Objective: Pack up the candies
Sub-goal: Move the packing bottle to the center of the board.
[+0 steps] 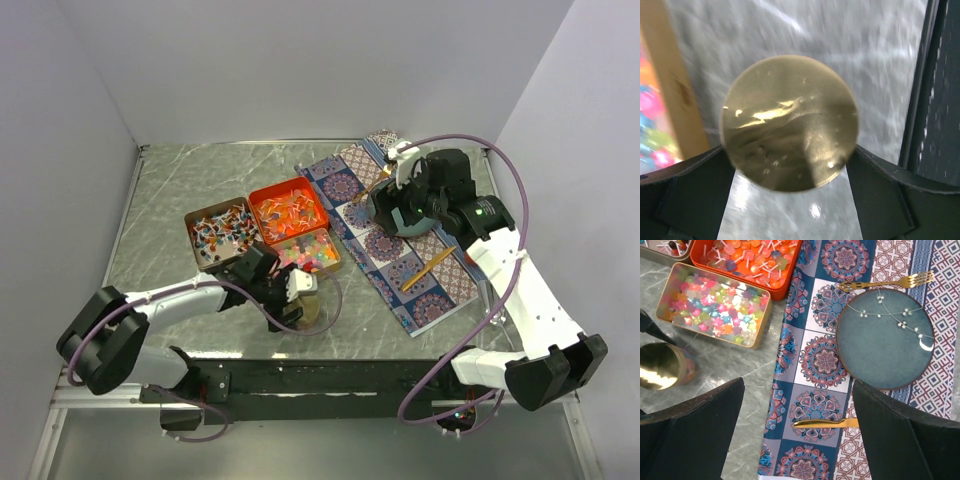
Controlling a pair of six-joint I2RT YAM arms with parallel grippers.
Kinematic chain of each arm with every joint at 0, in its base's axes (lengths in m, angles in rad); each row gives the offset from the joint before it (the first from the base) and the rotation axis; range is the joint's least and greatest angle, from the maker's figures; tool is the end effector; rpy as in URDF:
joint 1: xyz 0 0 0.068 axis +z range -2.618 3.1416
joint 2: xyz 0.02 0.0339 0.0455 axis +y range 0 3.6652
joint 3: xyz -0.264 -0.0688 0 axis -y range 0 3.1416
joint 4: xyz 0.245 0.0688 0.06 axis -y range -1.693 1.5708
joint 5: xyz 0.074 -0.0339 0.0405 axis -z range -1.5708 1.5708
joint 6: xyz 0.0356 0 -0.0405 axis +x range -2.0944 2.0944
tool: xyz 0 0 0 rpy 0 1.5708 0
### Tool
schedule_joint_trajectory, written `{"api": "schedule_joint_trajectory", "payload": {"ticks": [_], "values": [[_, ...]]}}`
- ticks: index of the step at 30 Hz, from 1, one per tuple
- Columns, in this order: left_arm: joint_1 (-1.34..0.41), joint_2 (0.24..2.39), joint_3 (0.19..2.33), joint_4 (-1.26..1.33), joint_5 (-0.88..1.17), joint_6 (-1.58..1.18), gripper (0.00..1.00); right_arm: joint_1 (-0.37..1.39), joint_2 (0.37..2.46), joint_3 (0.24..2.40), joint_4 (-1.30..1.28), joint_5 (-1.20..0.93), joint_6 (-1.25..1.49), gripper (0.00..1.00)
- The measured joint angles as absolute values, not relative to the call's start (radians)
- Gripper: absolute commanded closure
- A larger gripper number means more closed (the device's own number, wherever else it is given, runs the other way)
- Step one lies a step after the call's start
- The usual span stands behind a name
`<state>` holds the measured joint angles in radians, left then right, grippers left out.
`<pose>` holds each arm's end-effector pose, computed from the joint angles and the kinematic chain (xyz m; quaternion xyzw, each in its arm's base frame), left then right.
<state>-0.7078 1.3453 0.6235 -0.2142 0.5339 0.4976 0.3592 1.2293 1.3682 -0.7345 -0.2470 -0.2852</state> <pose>0.1756 -0.1741 0.1697 0.5873 0.7083 -0.2808 0.2731 0.2364 0.0981 0.3947 -0.3324 0.8133 0.1260 0.4606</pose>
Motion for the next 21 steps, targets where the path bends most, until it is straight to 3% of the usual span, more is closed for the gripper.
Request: {"api": "schedule_joint_trajectory", "payload": {"ticks": [12,15,17,21], "values": [[-0.852,1.522,0.716,0.05,0.478,0.285,0.11,0.332,1.211,1.335,-0.739,-0.267,-0.306,0.05],[-0.899,1.579,0.719,0.155,0.459,0.219,0.07,0.324,1.196,1.324,-0.749,-0.274,-0.327,0.05],[-0.922,1.595,0.692,0.262,0.443,0.157,0.02,0.313,1.179,1.304,-0.754,-0.281,-0.345,0.02],[-0.959,1.585,0.494,0.603,0.374,0.04,0.01,0.273,1.14,1.225,-0.741,-0.3,-0.364,0.0]]}}
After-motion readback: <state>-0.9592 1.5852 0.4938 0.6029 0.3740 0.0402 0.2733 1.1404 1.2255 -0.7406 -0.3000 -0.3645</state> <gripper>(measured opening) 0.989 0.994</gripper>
